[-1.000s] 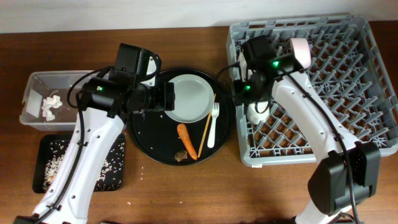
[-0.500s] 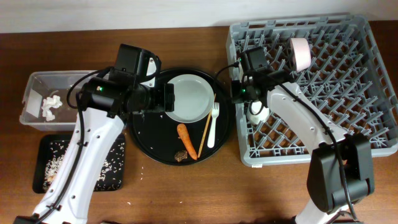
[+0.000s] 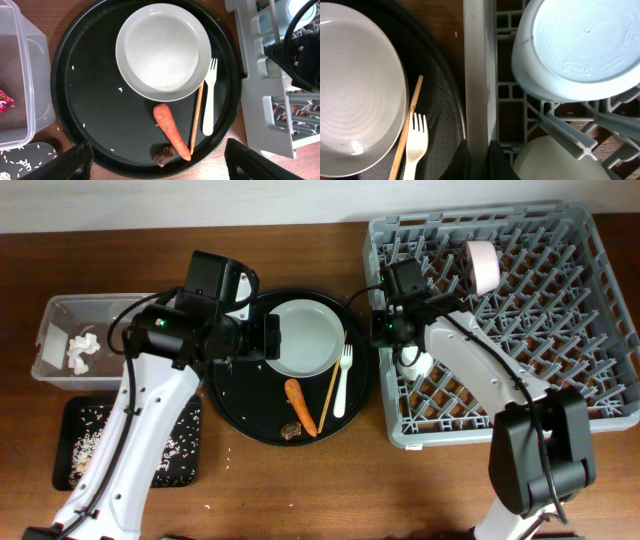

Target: Sort waste into correct bins and load items into the dishwasher rack

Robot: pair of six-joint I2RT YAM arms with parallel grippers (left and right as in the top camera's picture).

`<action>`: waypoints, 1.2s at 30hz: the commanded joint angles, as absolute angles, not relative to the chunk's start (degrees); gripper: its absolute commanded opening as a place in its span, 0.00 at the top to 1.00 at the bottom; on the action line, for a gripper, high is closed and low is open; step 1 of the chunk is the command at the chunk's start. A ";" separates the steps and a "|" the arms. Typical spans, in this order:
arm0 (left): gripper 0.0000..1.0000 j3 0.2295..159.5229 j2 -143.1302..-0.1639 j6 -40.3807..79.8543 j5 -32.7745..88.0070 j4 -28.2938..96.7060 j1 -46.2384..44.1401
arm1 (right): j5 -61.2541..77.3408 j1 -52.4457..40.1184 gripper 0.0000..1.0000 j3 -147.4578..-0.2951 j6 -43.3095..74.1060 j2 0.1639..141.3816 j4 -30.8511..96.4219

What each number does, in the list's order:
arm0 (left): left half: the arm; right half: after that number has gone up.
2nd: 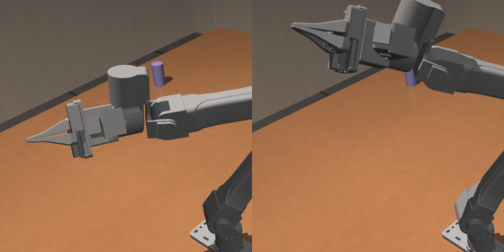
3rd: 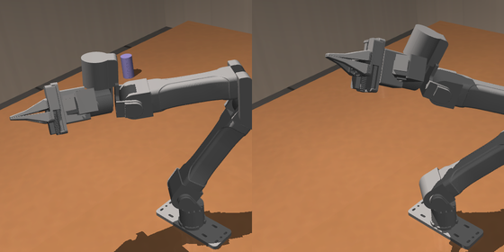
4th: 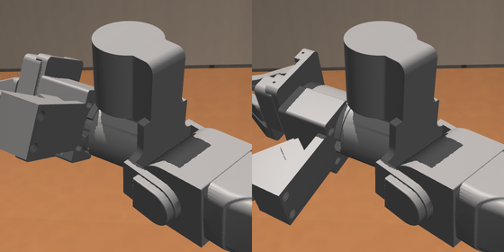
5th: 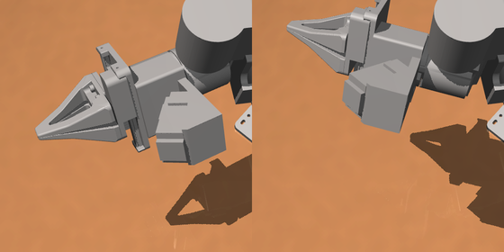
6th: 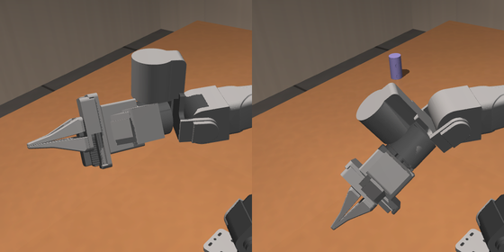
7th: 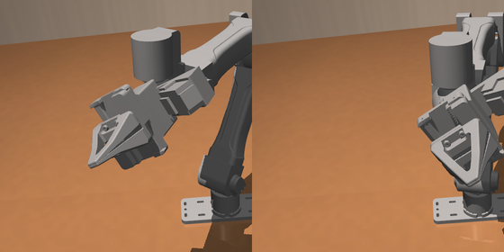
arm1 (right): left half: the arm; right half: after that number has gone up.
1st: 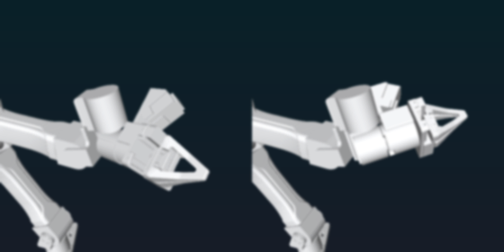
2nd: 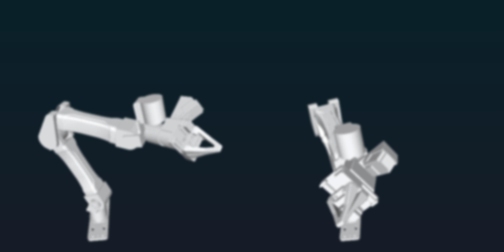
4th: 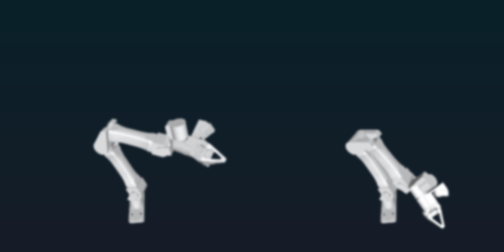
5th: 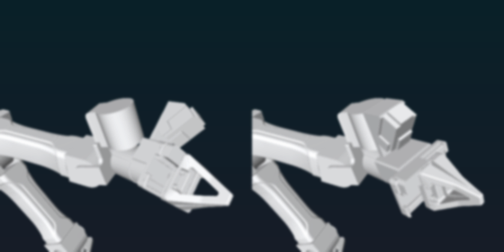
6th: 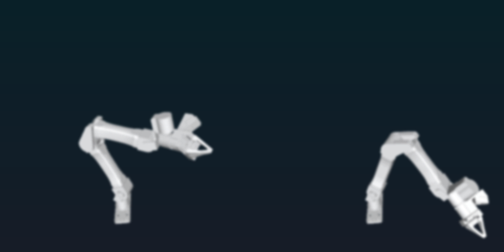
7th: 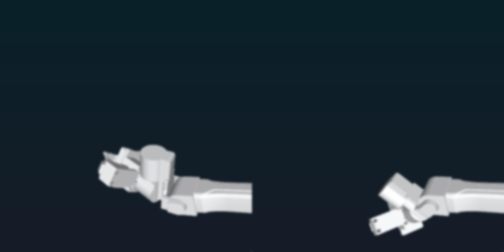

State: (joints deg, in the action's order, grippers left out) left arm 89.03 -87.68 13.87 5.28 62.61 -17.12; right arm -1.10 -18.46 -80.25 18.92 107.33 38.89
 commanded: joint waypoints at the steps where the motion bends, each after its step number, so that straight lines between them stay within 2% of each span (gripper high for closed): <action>1: 0.16 88.86 -87.31 13.37 4.86 62.65 -16.97 | 0.54 -22.50 0.96 -79.66 28.64 107.63 39.88; 12: 0.16 88.86 -87.31 13.37 4.86 62.70 -16.97 | -3.75 -22.31 0.96 -79.66 27.29 107.63 44.12; 13: 0.16 88.86 -87.31 13.37 4.86 62.67 -16.97 | -3.73 -22.09 0.93 -79.66 27.29 107.63 43.62; 16: 0.16 88.86 -87.31 13.37 4.86 62.65 -16.97 | -3.60 -20.03 0.60 -80.16 27.22 107.31 43.38; 19: 0.16 88.86 -87.31 13.37 4.86 62.59 -16.97 | 2.57 -18.35 0.47 -86.28 20.05 104.53 45.23; 22: 0.16 88.86 -87.31 13.37 4.82 60.97 -16.95 | 4.99 -18.41 0.46 -96.62 19.73 103.94 54.50; 24: 0.16 88.86 -87.31 13.39 3.86 58.70 -16.80 | 7.38 -18.39 0.43 -97.10 19.70 103.85 55.92; 26: 0.16 88.86 -87.31 13.65 2.02 57.67 -16.19 | 7.70 -18.41 0.32 -97.08 16.78 103.85 56.95; 28: 0.17 88.86 -87.31 14.96 -1.48 57.67 -14.79 | 17.93 -18.41 0.39 -97.08 8.27 103.85 56.99; 29: 0.16 88.86 -87.31 15.59 -1.48 57.67 -13.63 | 19.14 -18.41 0.39 -97.08 7.25 103.88 57.06; 31: 0.17 88.86 -87.31 15.79 -1.34 57.67 -12.95 | 20.69 -19.81 0.39 -97.06 2.96 103.90 57.93; 36: 0.16 88.86 -87.31 15.79 -1.52 57.54 -12.95 | 17.23 -26.13 0.39 -97.03 3.44 105.54 53.69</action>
State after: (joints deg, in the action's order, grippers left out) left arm 89.01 -87.68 15.03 -0.75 57.65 -13.06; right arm 19.44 -23.90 -96.29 4.01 104.71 54.83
